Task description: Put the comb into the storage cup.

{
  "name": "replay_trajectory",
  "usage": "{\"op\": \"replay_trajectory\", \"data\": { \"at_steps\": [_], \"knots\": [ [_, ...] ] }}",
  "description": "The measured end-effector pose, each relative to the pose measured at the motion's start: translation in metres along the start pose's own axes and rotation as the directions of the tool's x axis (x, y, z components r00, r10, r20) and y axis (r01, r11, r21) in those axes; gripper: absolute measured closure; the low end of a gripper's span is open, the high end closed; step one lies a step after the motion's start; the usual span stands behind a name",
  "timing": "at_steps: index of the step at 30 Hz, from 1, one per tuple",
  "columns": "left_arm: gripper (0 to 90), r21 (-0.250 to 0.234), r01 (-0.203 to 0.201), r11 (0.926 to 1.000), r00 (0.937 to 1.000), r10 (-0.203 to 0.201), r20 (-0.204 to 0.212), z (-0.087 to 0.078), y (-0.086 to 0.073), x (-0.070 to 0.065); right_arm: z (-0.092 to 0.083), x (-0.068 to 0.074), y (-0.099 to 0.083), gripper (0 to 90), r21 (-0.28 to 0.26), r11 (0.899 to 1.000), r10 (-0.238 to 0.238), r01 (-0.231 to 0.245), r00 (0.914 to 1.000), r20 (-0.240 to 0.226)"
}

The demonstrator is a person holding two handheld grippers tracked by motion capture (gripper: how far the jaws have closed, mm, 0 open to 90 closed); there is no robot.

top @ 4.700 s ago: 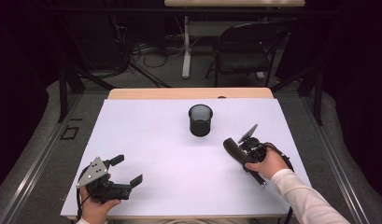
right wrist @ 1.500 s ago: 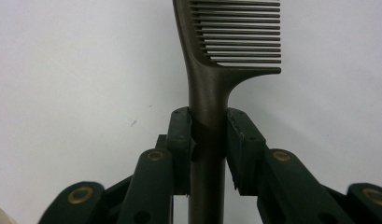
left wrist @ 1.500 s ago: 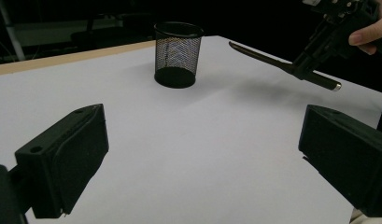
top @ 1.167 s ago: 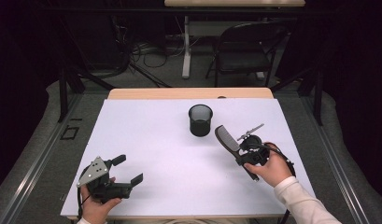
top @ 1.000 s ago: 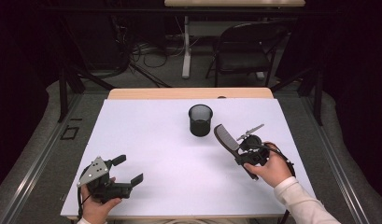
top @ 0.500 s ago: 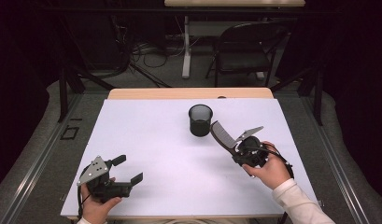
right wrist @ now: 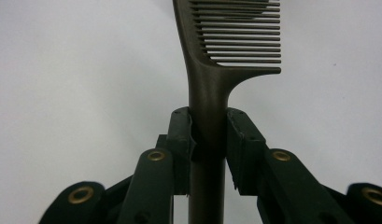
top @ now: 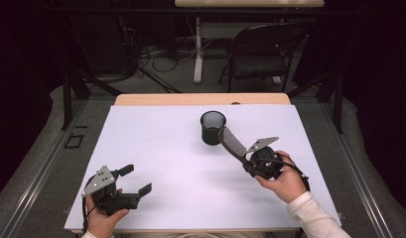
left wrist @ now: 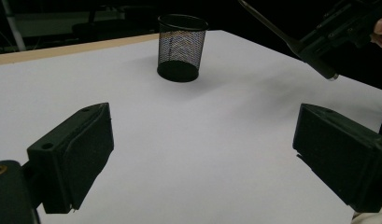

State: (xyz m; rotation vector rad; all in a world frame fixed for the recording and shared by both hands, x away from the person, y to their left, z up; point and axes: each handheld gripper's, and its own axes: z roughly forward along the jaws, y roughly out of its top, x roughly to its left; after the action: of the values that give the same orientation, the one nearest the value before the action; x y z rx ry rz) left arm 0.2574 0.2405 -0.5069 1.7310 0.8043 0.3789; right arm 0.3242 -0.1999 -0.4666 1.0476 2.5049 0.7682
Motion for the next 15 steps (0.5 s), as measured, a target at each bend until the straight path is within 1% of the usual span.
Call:
{"op": "replay_trajectory", "data": {
  "at_steps": [5,6,9,15],
  "knots": [
    [5.3,-0.001,0.000,1.0000,1.0000,0.000,-0.005,0.000,0.000,0.000,0.000,0.005,0.001,72.8,-0.051,0.999,-0.011,0.011,0.9999,-0.007],
    [5.3,-0.002,0.000,1.0000,1.0000,0.000,0.003,0.000,0.000,0.000,0.000,0.006,0.001,72.7,-0.060,0.998,-0.016,0.015,0.9998,-0.009],
    [5.3,-0.002,0.000,1.0000,1.0000,0.000,-0.001,0.000,0.000,0.000,0.000,0.010,0.001,72.7,-0.100,0.994,-0.039,0.039,0.9992,-0.001],
    [5.3,-0.003,0.001,1.0000,1.0000,-0.001,-0.002,0.000,0.000,0.001,-0.002,0.017,0.002,72.8,-0.160,0.986,-0.054,0.054,0.9985,0.001]
  ]
}}
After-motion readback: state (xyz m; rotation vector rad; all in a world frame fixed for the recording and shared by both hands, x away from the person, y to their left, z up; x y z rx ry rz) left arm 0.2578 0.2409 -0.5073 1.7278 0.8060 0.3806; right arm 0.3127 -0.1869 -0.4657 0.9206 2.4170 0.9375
